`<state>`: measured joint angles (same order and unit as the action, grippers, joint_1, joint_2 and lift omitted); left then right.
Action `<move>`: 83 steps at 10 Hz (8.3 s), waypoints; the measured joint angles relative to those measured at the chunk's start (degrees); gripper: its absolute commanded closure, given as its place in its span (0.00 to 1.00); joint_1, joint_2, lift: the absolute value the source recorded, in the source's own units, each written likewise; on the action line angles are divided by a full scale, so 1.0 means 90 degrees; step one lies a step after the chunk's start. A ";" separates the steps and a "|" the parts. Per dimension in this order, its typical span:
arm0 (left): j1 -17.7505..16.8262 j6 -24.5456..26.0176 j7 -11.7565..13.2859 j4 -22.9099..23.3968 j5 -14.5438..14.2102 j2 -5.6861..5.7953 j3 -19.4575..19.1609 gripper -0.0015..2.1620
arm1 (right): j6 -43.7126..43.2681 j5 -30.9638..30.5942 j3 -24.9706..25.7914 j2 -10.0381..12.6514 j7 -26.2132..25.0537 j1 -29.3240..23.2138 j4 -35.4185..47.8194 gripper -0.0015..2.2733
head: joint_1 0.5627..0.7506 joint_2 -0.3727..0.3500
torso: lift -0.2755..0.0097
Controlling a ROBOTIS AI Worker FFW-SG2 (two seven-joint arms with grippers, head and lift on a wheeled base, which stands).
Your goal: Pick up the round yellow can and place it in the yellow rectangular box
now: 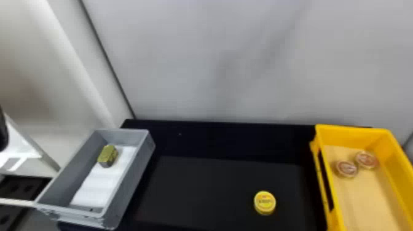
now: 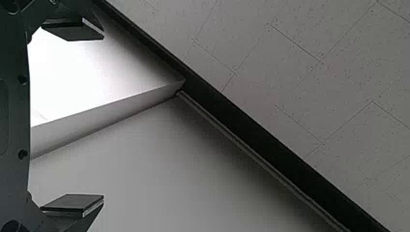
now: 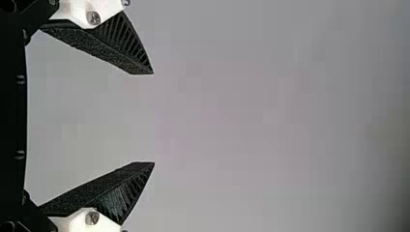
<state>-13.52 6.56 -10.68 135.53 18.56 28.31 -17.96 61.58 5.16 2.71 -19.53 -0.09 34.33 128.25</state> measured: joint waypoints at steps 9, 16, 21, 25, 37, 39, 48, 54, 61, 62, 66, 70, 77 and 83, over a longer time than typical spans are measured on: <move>-0.0059 -0.0355 -0.0029 -0.0212 -0.0002 -0.0165 0.0191 0.04 | 0.0279 -0.0040 -0.1389 0.0239 0.3402 -0.0688 -0.3836 0.05 | 0.75 0.78 | 0.96; -0.0133 -0.0636 -0.0073 -0.0375 -0.0012 -0.0308 0.0333 0.04 | -0.1125 -0.2050 -0.2073 0.1163 0.5230 -0.1395 -0.5839 0.05 | 0.75 0.78 | 0.96; -0.0184 -0.0752 -0.0112 -0.0449 -0.0012 -0.0403 0.0402 0.04 | -0.2111 -0.2163 -0.2486 0.1146 0.5481 -0.1369 -0.6986 0.05 | 0.75 0.78 | 0.96; -0.0233 -0.0824 -0.0121 -0.0512 -0.0010 -0.0462 0.0489 0.04 | -0.2536 -0.2179 -0.2763 0.1231 0.5524 -0.1354 -0.7422 0.05 | 0.75 0.78 | 0.96; -0.0225 -0.0860 -0.0121 -0.0557 -0.0009 -0.0516 0.0574 0.04 | -0.3186 -0.2256 -0.3177 0.1203 0.5496 -0.1203 -0.8114 0.32 | 0.75 0.78 | 0.96; -0.0179 -0.0863 -0.0116 -0.0554 -0.0011 -0.0533 0.0542 0.04 | -0.3092 -0.2302 -0.3199 0.1178 0.5512 -0.1224 -0.8051 0.33 | 0.75 0.78 | 0.96; 0.0020 -0.0358 0.0013 -0.0208 -0.0022 -0.0217 0.0374 0.04 | -0.0521 -0.3644 -0.0705 0.0707 0.5903 -0.2089 -0.3255 0.33 | 0.75 0.78 | 0.96; -0.0183 -0.0254 0.0057 -0.0184 -0.0012 -0.0206 0.0481 0.04 | -0.0955 -0.3831 0.1328 0.0190 0.5442 -0.2101 -0.3978 0.33 | 0.75 0.78 | 0.96; -0.0169 -0.0346 0.0057 -0.0252 -0.0011 -0.0362 0.0519 0.04 | -0.1872 -0.3159 0.1419 0.0261 0.5315 -0.2519 -0.6187 0.33 | 0.75 0.78 | 0.96; -0.0167 -0.0357 0.0057 -0.0260 -0.0011 -0.0371 0.0529 0.04 | -0.1908 -0.3096 0.1397 0.0269 0.5289 -0.2526 -0.6483 0.33 | 0.75 0.78 | 0.96; -0.0169 -0.0377 0.0060 -0.0272 -0.0012 -0.0377 0.0538 0.04 | -0.1886 -0.2886 0.1206 0.0276 0.5142 -0.2526 -0.6985 0.00 | 0.75 0.78 | 0.96; -0.0134 -0.0386 0.0064 -0.0260 -0.0012 -0.0353 0.0504 0.04 | -0.1292 -0.2890 0.1015 0.0243 0.5444 -0.2604 -0.5258 0.19 | 0.75 0.78 | 0.96; -0.0122 -0.0366 0.0061 -0.0244 -0.0012 -0.0427 0.0498 0.04 | -0.0015 -0.4437 -0.0219 0.0216 0.3021 -0.1298 0.0178 0.17 | 0.75 0.78 | 0.96; 0.0136 -0.0420 0.0043 -0.0178 -0.0012 -0.0542 0.0246 0.04 | -0.1703 -0.1927 -0.0762 0.0081 -0.1495 -0.1358 0.0930 0.13 | 0.75 0.78 | 0.96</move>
<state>-12.30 2.78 -10.30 133.93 18.46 23.44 -15.74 46.25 -12.18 -4.15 -18.80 -13.55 22.11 136.62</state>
